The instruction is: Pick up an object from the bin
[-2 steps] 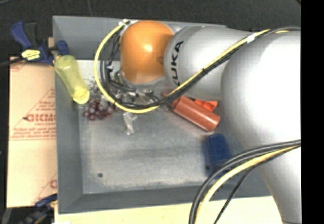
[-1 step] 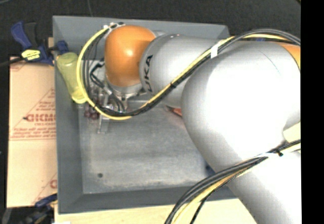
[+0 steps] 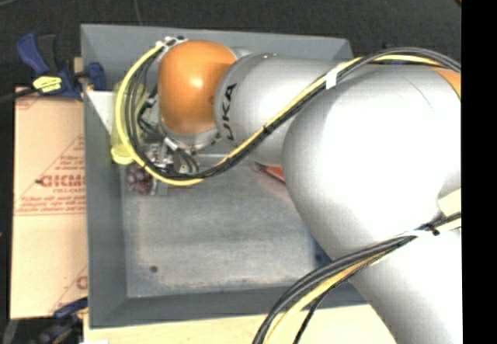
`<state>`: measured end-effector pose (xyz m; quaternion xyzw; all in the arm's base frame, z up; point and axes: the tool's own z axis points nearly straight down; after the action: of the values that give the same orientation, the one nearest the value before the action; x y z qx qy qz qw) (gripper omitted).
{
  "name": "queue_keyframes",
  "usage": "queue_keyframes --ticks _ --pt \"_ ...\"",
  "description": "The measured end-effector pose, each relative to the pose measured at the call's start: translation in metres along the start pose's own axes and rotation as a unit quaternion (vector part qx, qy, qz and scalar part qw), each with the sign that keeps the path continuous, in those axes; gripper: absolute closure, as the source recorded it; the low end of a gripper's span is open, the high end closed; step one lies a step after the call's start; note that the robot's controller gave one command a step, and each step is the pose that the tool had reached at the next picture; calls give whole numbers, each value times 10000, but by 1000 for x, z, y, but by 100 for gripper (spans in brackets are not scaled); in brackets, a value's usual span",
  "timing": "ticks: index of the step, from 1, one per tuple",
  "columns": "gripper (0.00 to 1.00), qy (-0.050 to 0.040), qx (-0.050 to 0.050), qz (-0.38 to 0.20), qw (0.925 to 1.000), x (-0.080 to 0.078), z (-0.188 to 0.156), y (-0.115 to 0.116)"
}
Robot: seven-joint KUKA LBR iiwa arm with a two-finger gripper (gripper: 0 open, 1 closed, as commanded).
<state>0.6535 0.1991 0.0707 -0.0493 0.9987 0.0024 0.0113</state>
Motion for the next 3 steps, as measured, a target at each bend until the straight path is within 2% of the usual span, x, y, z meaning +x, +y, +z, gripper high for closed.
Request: queue_keyframes --ticks 2,3 --pt "100 8 1 -261 9997 1 -14 -2" --pt "100 -9 -4 -247 9997 0 -44 -2"
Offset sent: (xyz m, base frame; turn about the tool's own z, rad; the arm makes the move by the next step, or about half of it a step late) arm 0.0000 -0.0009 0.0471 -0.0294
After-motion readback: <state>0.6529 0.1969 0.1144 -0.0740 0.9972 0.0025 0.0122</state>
